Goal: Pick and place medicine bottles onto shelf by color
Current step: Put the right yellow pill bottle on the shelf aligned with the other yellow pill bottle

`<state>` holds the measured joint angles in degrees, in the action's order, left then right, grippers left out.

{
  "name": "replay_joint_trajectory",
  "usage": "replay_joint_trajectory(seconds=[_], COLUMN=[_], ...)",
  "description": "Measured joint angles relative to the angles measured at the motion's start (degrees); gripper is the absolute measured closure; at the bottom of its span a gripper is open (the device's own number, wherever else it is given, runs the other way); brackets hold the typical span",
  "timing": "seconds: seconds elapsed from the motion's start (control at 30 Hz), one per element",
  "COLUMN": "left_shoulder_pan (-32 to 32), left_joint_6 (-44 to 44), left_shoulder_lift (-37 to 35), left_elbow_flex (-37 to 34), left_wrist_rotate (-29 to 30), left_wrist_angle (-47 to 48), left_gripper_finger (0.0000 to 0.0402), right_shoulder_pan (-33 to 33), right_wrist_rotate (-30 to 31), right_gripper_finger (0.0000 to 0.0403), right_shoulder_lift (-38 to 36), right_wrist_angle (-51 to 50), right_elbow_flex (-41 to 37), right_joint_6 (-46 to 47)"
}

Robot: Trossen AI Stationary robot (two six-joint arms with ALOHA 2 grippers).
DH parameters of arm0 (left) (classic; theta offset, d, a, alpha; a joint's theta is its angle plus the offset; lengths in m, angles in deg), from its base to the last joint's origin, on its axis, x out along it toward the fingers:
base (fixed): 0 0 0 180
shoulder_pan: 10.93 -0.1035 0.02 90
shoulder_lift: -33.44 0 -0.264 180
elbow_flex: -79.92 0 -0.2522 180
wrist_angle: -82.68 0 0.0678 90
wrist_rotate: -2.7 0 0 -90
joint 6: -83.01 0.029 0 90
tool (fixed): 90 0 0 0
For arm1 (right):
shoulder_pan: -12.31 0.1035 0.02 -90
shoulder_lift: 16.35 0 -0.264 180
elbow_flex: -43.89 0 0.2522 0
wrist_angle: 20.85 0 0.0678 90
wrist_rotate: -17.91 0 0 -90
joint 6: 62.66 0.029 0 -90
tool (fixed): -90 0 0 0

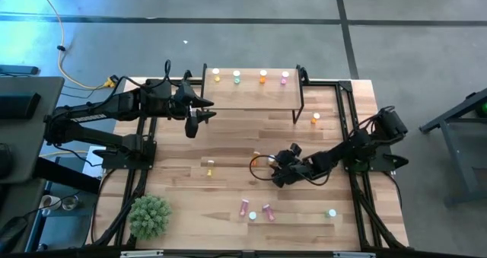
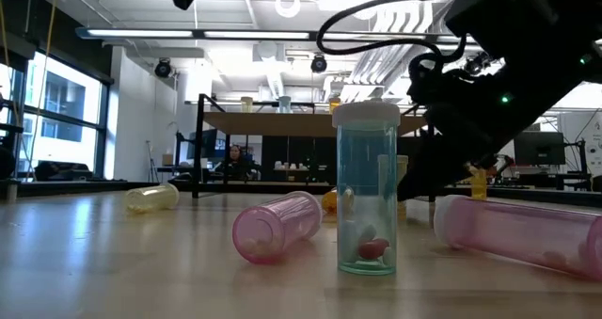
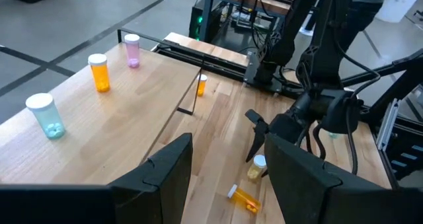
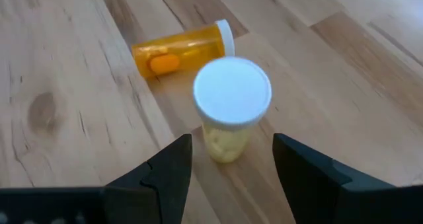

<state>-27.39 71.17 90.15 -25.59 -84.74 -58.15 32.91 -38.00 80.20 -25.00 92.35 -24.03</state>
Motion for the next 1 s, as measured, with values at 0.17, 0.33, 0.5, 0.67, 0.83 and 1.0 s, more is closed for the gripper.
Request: replay_joint_trajectory(seconds=[0.17,0.33,0.5,0.67,0.83,1.0], left_shoulder_pan=[0.0,0.0,0.0,0.0,-0.1,-1.1], left_joint_6=[0.0,2.6,3.5,3.5,3.5,3.5], left_shoulder_lift=[0.0,0.0,0.0,0.0,0.0,0.0], left_elbow_flex=[0.0,0.0,0.0,0.0,0.0,0.0], left_wrist_rotate=[0.0,0.0,0.0,0.5,1.1,1.1], left_wrist_angle=[0.0,0.0,0.0,0.0,0.0,0.0], left_gripper_finger=[0.0222,0.0222,0.0222,0.0222,0.0222,0.0222], right_shoulder_pan=[-0.8,-2.4,-3.4,-3.4,-3.4,-3.8], right_wrist_rotate=[0.1,-0.5,-3.2,-3.3,-3.4,-5.5], right_gripper_finger=[0.0202,0.0203,0.0229,0.0275,0.0316,0.0330], right_shoulder_lift=[0.0,0.2,0.2,0.2,0.2,0.2], right_wrist_angle=[0.7,1.7,1.7,2.2,2.9,3.9], right_elbow_flex=[0.0,0.0,0.0,0.0,0.0,0.1], right_joint_6=[-0.1,-1.3,-1.5,-1.5,-1.6,-1.4])
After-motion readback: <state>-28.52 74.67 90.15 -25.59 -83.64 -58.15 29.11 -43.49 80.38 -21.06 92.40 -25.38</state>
